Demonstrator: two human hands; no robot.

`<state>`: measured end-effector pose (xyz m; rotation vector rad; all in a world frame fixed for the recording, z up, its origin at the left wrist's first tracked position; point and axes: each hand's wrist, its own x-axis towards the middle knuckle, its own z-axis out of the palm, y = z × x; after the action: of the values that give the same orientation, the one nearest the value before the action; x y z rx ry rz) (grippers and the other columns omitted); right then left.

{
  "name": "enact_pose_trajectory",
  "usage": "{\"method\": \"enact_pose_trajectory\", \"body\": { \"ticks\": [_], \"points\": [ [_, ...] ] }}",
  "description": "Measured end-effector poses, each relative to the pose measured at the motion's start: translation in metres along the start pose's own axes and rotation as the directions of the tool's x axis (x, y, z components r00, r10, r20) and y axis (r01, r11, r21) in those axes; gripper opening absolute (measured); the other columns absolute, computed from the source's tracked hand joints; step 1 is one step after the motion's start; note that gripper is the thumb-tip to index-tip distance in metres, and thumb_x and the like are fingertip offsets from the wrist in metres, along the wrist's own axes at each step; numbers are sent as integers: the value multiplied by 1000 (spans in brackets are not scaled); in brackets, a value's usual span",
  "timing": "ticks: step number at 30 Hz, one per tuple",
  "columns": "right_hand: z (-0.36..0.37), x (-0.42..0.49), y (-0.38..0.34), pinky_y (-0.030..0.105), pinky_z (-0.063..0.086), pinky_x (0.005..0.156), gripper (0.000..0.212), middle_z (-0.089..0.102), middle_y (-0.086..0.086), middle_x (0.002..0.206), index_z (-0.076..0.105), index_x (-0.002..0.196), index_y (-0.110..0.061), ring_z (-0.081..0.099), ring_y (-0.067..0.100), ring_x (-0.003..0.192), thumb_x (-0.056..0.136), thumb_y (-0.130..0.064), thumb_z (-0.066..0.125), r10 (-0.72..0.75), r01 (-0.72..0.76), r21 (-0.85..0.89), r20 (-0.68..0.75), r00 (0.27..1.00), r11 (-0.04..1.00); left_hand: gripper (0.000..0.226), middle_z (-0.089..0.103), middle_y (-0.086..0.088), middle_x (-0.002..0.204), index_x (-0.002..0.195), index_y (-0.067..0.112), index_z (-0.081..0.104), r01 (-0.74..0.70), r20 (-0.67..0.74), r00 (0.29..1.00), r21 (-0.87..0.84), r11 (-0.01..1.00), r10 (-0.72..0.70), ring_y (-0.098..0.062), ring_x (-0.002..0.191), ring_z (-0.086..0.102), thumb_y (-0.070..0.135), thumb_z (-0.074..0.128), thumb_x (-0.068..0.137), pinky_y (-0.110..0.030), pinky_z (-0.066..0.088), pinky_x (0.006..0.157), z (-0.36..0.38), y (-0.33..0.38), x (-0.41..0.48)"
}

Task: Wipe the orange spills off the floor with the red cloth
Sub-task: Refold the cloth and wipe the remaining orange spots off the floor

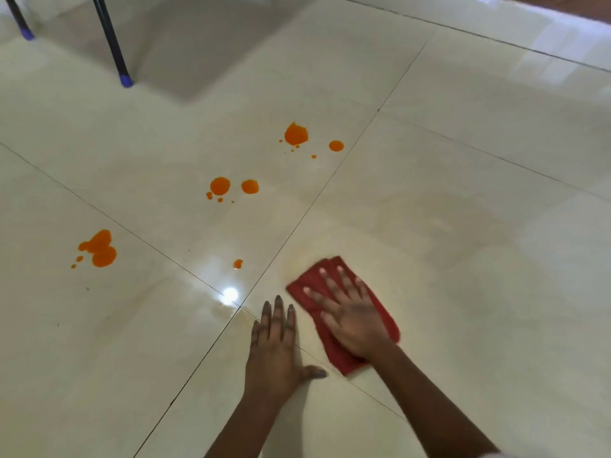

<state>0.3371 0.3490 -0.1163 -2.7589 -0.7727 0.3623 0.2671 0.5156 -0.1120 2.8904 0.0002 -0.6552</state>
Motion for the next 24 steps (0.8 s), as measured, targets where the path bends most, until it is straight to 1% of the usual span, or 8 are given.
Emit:
{"method": "enact_pose_trajectory", "body": {
  "ticks": [5,10,13,16,18,20,22,24],
  "points": [
    [-24,49,36,46,-3,114,56,-9,0,157,5,145,-43,-11,28,144,90,-45,11,363,-363,-28,-16,932,931,121,45,-22,140,132,3,46,8,39,999,-11,1000,-8,-39,130,41,91,19,53,-53,46,91,-1,2,-2],
    [-5,28,-23,42,-10,112,70,-10,-5,157,6,143,-47,-15,25,143,75,-53,-4,19,-17,-25,68,998,1000,126,-21,-13,155,148,6,-7,20,59,998,15,1000,-21,-28,144,-17,82,45,63,-39,-2,117,-19,2,-9],
    [-5,1,-6,44,-6,115,62,-16,-10,152,2,141,-49,-16,23,143,80,-53,0,74,-74,3,76,994,997,136,-6,-24,155,146,-3,5,25,52,998,45,999,-27,-35,145,-3,83,55,53,-40,6,118,-23,-19,-24],
    [-8,17,-34,48,-6,114,55,-14,0,156,2,145,-42,-17,29,142,93,-46,16,313,-314,5,82,946,949,137,44,-33,135,124,-9,45,162,78,983,34,986,-164,-46,123,47,89,60,29,-51,49,93,-22,-48,-44],
    [-1,21,-74,50,-8,112,57,-10,6,157,6,147,-39,-15,33,142,91,-46,14,232,-235,13,125,965,972,130,32,-32,143,130,-10,42,167,61,984,10,986,-167,-50,129,38,81,67,41,-54,45,97,-24,-61,-59],
    [9,13,-98,55,7,113,62,6,7,157,19,144,-41,3,36,143,83,-47,14,-22,24,-14,162,986,1000,123,2,-23,153,144,-4,21,195,49,980,-54,979,-193,-45,141,12,80,50,60,-49,22,114,-37,-71,-78],
    [10,4,-88,53,21,111,59,16,1,155,28,140,-46,16,33,142,81,-49,22,-130,138,-40,166,978,990,127,-7,-18,154,147,0,13,203,15,979,-74,976,-202,-40,143,5,84,35,54,-45,16,115,-38,-83,-86],
    [9,4,-68,44,4,114,60,-5,-8,155,13,141,-52,-3,23,144,81,-53,12,-123,131,-41,162,979,991,131,1,-19,153,145,-2,22,188,-8,982,-26,982,-189,-41,142,16,86,40,49,-45,25,112,-39,-93,-85]
  ]
}}
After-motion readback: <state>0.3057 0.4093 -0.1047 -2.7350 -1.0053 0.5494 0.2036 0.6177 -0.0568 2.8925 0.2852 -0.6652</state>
